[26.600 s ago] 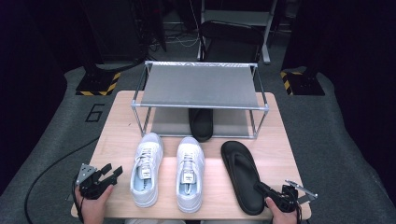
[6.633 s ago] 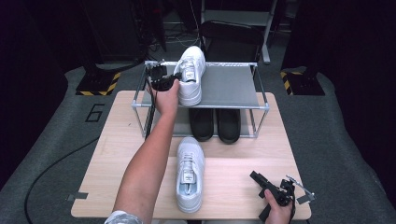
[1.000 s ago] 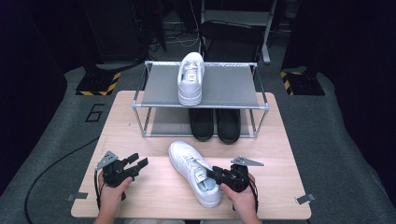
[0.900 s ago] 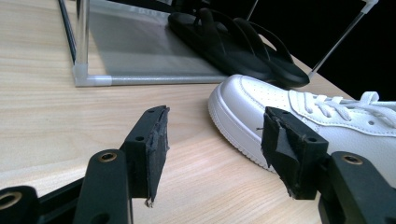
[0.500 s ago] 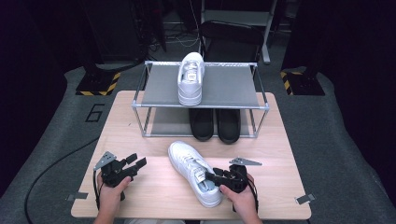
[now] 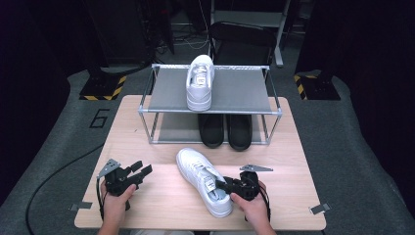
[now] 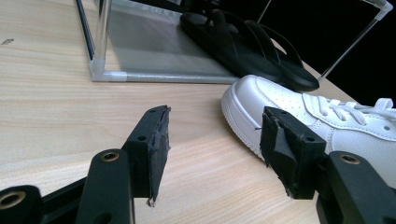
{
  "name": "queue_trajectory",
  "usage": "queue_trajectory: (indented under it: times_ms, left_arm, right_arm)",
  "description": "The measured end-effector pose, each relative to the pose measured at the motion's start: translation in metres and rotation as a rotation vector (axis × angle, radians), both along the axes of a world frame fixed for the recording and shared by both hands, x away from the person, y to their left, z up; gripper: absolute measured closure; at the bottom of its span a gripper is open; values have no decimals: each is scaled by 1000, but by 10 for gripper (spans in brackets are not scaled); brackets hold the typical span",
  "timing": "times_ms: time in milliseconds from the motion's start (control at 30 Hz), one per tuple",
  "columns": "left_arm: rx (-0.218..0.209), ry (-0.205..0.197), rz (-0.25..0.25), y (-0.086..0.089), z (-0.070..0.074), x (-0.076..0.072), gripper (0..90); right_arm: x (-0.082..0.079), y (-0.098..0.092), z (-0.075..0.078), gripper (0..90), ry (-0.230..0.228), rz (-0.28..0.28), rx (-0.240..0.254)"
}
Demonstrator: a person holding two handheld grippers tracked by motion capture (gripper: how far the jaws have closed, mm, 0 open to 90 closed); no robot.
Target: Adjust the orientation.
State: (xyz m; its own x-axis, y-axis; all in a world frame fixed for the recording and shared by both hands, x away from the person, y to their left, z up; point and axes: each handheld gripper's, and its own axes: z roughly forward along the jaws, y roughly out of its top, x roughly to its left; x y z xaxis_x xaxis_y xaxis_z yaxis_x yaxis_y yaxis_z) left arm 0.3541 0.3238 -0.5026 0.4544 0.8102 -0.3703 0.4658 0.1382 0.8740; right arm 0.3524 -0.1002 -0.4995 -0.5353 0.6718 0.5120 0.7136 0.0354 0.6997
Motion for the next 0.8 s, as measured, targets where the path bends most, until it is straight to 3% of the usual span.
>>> queue_trajectory:
  times_ms: [167, 367, 800]
  left_arm:
    - [-2, 0, 3, 1, -1, 0, 430]
    - [-3, 6, 13, 4, -2, 0, 434]
    - [-5, 19, 18, 7, -4, 1, 446]
  right_arm:
    - [-1, 0, 1, 613, -11, -11, -6]
    - [-5, 2, 4, 677, -65, -23, -38]
    - [-7, -1, 3, 756, -84, -56, -25]
